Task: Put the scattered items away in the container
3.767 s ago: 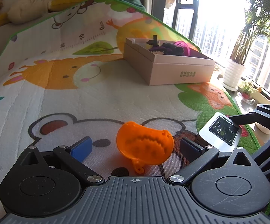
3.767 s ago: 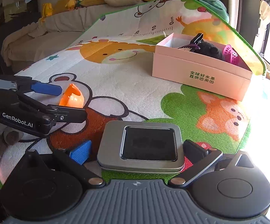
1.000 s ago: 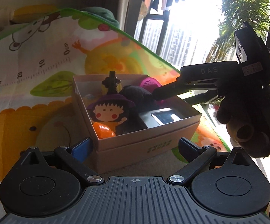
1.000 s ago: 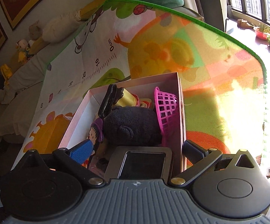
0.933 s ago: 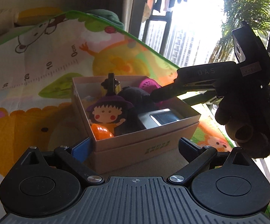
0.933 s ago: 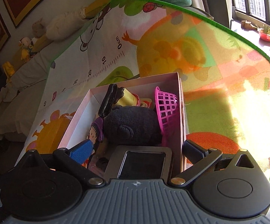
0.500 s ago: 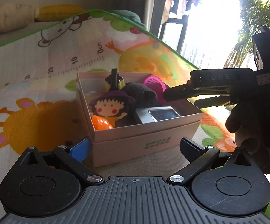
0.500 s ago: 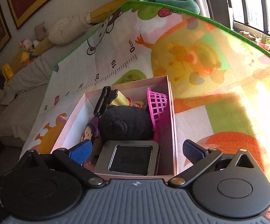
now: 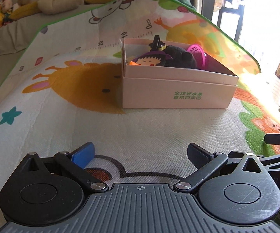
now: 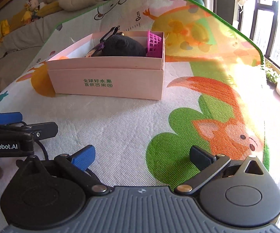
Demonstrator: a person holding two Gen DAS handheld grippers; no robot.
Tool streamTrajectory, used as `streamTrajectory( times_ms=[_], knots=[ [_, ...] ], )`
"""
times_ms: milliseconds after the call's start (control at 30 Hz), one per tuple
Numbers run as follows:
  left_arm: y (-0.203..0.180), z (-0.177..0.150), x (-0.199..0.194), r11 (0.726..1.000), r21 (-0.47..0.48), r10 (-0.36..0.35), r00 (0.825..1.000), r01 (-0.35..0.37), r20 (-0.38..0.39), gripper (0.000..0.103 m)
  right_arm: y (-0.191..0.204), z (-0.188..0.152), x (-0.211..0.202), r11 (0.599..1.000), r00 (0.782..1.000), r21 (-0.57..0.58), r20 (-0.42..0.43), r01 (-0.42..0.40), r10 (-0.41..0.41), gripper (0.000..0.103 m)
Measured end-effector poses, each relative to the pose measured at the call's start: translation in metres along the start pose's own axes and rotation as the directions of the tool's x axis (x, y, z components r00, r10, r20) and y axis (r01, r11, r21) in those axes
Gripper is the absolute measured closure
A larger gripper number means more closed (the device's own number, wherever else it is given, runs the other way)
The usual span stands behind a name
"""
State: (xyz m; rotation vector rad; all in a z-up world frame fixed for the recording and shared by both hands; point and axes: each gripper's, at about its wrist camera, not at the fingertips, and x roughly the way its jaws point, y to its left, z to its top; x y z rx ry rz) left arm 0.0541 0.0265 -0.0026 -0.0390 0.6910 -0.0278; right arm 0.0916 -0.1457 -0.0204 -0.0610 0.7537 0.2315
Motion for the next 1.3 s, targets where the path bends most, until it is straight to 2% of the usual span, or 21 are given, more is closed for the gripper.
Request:
streamTrajectory(
  times_ms=[100, 167, 467, 1300],
  knots=[
    [-0.009, -0.002, 0.003, 0.998, 0.038, 0.056, 0.998, -0.056, -0.002, 0.000, -0.007, 0.005, 0.008, 1.000, 1.000, 0.014, 0.000, 0.023, -0.023, 0.000],
    [-0.010, -0.001, 0.005, 0.997, 0.029, 0.067, 0.998, -0.067, -0.003, 0.000, -0.011, 0.008, 0.013, 0.998, 0.998, 0.034, 0.007, 0.057, -0.057, 0.000],
    [-0.012, -0.002, 0.006, 0.997, 0.032, 0.073, 0.997, -0.073, -0.002, 0.000, -0.011, -0.002, 0.011, 0.995, 0.994, 0.050, 0.059, 0.084, -0.087, 0.000],
    [-0.011, -0.001, 0.006, 0.997, 0.027, 0.067, 0.998, -0.067, -0.002, 0.000, -0.008, 0.000, 0.013, 0.995, 0.995, 0.052, 0.058, 0.084, -0.087, 0.000]
  ],
)
